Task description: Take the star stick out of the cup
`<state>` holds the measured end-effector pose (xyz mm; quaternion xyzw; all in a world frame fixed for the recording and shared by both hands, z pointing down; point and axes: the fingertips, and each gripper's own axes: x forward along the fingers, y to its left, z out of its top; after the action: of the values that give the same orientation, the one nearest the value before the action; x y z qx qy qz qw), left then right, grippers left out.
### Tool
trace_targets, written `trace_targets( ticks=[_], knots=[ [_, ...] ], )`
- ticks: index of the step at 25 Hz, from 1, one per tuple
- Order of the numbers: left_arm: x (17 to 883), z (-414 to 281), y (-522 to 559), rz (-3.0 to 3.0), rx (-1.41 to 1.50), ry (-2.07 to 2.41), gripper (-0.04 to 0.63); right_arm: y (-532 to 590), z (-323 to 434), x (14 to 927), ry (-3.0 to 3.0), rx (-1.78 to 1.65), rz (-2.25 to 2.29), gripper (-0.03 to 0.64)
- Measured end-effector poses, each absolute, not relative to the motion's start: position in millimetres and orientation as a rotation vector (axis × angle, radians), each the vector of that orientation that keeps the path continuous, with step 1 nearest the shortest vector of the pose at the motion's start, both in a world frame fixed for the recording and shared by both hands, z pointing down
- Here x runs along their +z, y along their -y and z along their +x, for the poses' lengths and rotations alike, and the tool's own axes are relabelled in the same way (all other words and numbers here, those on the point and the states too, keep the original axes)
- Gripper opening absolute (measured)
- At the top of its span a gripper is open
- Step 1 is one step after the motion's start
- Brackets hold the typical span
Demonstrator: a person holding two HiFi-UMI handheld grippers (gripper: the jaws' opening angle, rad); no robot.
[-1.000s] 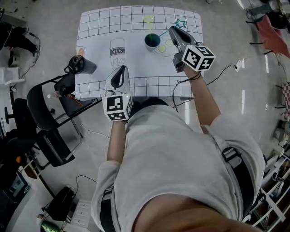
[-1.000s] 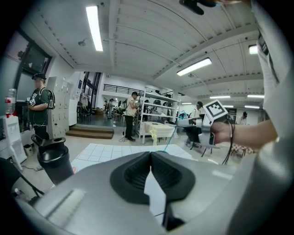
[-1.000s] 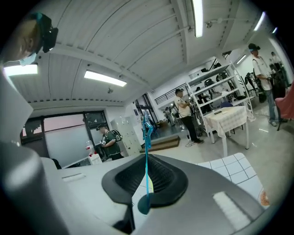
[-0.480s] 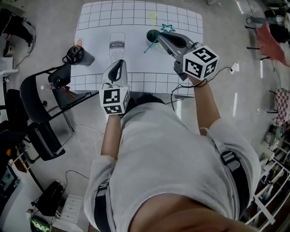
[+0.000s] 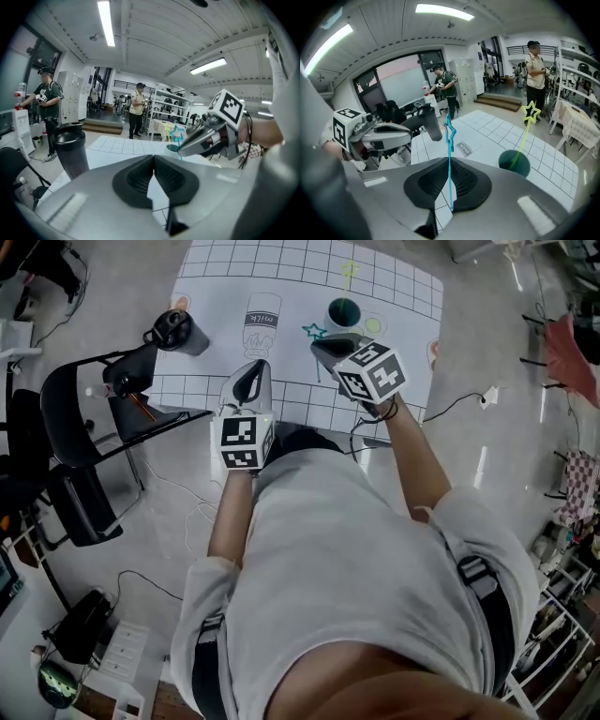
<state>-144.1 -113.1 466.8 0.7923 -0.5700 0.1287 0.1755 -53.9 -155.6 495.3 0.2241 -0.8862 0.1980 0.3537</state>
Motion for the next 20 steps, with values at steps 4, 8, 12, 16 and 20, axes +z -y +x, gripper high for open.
trace_targets(
  ticks=[4, 8, 12, 16, 20],
  knots=[
    [474.6, -155.0, 111.8, 2.207, 0.371, 1.629, 0.003, 147.4, -72.1, 520.6, 2.266, 0.487, 0.548, 0.015],
    [481.7, -166.6, 111.0, 2.175, 0.385, 1.646, 0.003, 156.7, -88.8, 530.6, 2.321, 0.465, 0.602, 0.015],
    [490.4, -185.6, 107.1, 2.125, 0.408, 1.665, 0.003, 165.4, -108.6, 551.5, 2.36, 0.457, 0.651, 0.017],
    [490.8, -201.3, 102.5, 2.099, 0.412, 1.687, 0.003, 166.7, -119.7, 581.7, 2.308, 0.472, 0.646, 0.015],
    [493.1, -217.8, 100.1, 2.089, 0.438, 1.691, 0.003, 166.7, -130.8, 607.2, 2.239, 0.433, 0.636, 0.015]
  ],
)
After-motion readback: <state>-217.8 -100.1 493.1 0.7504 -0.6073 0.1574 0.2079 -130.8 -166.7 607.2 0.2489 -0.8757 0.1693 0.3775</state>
